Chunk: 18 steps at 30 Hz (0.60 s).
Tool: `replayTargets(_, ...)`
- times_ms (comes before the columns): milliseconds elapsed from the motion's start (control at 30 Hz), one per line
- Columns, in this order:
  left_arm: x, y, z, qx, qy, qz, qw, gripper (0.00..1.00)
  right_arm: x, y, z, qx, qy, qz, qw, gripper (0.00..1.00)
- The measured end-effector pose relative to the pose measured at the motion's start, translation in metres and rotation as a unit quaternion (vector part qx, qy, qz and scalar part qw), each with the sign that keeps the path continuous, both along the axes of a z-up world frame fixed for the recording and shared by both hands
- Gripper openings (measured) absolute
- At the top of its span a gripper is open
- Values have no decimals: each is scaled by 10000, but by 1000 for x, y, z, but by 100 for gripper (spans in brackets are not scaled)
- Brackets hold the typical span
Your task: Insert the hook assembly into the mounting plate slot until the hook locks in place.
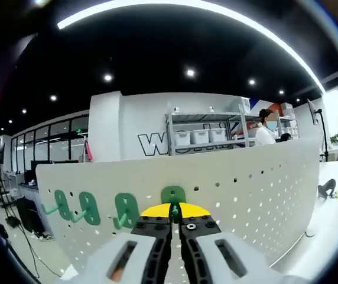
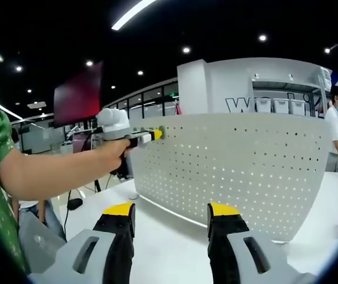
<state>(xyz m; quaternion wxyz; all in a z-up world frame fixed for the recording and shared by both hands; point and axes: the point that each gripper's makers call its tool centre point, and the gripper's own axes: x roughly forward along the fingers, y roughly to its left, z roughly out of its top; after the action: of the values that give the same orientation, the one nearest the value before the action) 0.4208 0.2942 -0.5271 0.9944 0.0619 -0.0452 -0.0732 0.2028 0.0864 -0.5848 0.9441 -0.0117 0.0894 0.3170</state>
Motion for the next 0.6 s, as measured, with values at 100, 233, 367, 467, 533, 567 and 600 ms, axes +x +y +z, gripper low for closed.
replayTargets(100, 1, 0, 0, 130, 28, 26, 9999, 3, -1, 1, -2, -22, 22, 16, 10000, 50)
replayTargets(233, 2, -1, 0, 531, 99, 81, 9985, 3, 0, 1, -3, -6, 33, 23, 10000, 50)
replayTargets(367, 3, -1, 0, 735, 125, 98, 9972, 3, -1, 1, -3, 4, 31, 25, 10000, 50)
replayTargets(467, 2, -1, 1, 1190, 135, 168, 9927, 3, -1, 1, -3, -2, 33, 31, 10000, 50)
replayTargets(533, 3, -2, 0, 983, 162, 145, 9949, 3, -1, 1, -3, -2, 34, 31, 10000, 50)
replayTargets(567, 4, -1, 1, 1021, 167, 131, 9946, 3, -1, 1, -3, -4, 35, 30, 10000, 50)
replayTargets(600, 4, -1, 1, 1183, 188, 142, 9927, 3, 0, 1, -3, -3, 37, 31, 10000, 50)
